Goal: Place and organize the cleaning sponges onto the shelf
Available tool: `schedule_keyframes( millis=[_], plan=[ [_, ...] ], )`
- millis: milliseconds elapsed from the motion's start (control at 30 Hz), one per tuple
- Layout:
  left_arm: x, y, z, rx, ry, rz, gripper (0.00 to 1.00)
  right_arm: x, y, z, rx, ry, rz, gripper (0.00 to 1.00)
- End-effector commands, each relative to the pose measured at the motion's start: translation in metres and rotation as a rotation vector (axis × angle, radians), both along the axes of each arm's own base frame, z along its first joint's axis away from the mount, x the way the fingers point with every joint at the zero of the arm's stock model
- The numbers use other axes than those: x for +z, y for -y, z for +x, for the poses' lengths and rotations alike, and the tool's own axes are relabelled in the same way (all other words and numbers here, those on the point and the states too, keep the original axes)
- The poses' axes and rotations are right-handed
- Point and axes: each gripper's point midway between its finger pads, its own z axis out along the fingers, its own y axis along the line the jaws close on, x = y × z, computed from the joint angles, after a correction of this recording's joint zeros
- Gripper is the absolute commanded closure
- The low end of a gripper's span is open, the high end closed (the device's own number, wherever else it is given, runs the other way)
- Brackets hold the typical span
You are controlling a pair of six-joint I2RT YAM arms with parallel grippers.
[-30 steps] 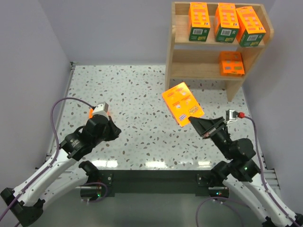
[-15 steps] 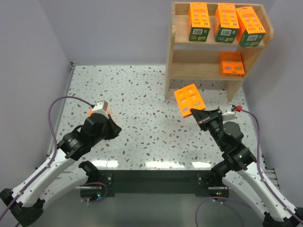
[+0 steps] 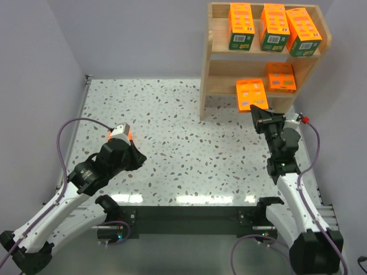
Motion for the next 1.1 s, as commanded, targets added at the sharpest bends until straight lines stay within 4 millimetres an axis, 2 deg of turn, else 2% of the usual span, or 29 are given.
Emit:
schedule_keyframes(
  millis=[0,67,100,133,267,300,367,567,633,667,867,1067],
  plan=[
    [0.001,-0.002,-0.002,-0.011,0.004,0.007,1.0,0.039,0.001,0.014,0.072,0.18,0.111,1.0],
    [-0.001,-0.001,-0.002,-0.012,0.003,0.007,1.0,0.044,0.001,0.024,0.081,0.196,0.125,1.0],
    [-0.002,-0.001,-0.002,-0.013,0.001,0.009,1.0,0.04,0.001,0.037,0.086,0.2,0.131,1.0],
    [-0.004,-0.001,-0.002,-0.016,-0.003,0.011,1.0,0.046,-0.001,0.041,0.101,0.219,0.139,1.0],
    [-0.004,-0.001,-0.002,-0.013,-0.004,0.014,1.0,0.044,-0.001,0.064,0.103,0.219,0.143,1.0],
    [-0.003,-0.002,-0.002,-0.01,-0.003,0.013,1.0,0.043,0.011,0.069,0.065,0.214,0.144,1.0],
    [-0.004,-0.003,-0.003,-0.005,-0.005,0.011,1.0,0.033,0.018,0.078,0.028,0.167,0.145,1.0],
    [-0.01,-0.003,-0.005,0.0,-0.016,0.002,1.0,0.023,0.038,0.087,-0.077,0.103,0.118,1.0],
    [-0.011,-0.001,-0.004,-0.002,-0.019,-0.002,1.0,0.017,0.041,0.094,-0.08,0.063,0.105,1.0],
    [-0.012,0.0,-0.004,-0.004,-0.019,-0.002,1.0,0.007,0.043,0.098,-0.085,0.022,0.102,1.0],
    [-0.011,0.001,-0.003,-0.007,-0.019,-0.004,1.0,-0.009,0.056,0.112,-0.099,-0.037,0.119,1.0],
    [-0.012,0.0,-0.002,-0.002,-0.018,-0.004,1.0,-0.021,0.054,0.122,-0.069,-0.102,0.12,1.0]
  ],
)
